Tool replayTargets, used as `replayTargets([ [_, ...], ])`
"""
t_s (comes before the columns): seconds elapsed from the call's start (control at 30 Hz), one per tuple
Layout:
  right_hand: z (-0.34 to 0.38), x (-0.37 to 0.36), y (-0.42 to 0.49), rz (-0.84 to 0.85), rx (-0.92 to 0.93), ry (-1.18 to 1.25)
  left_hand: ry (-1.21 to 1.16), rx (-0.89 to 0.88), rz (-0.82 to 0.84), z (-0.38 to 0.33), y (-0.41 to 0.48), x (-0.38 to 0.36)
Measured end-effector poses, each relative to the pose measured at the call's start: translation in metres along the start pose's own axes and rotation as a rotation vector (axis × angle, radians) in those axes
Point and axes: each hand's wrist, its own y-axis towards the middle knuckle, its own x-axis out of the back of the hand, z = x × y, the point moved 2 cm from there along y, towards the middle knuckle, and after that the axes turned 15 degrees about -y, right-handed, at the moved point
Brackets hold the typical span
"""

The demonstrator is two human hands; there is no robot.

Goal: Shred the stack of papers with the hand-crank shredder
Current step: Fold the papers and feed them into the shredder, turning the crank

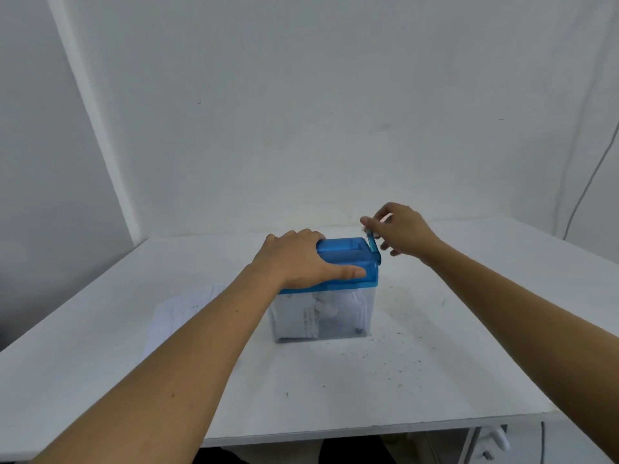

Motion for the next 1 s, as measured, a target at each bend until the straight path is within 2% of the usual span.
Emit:
replayTargets([
  [0.1,-0.009,-0.019,0.011,0.071,-0.023,-0.146,0.002,0.01,0.015,0.0,0.001,0.0],
  [0.3,0.015,-0.008,0.015,-0.075,0.061,-0.078,0.0,0.055,0.095,0.0,0.004,0.005],
  [0.37,0.033,0.0,0.012,-0.091,0.112,-0.07,-0.097,0.107,0.149,-0.002,0.005,0.011],
  [0.43,0.054,0.005,0.008,-0.097,0.177,-0.069,-0.252,0.134,0.133,-0.002,0.006,0.021],
  [0.57,0.095,0.004,-0.004,-0.083,0.297,-0.074,-0.422,0.073,-0.044,0.007,0.003,0.045],
  [0.67,0.126,-0.007,-0.017,-0.067,0.38,-0.096,-0.478,0.094,-0.164,0.037,-0.005,0.06],
  [0.83,0.167,-0.04,-0.042,-0.032,0.527,-0.263,-0.65,0.202,-0.414,0.122,-0.045,0.06],
  [1.0,0.202,-0.079,-0.064,0.051,0.627,-0.312,-0.598,0.369,-0.526,0.2,-0.102,0.035],
])
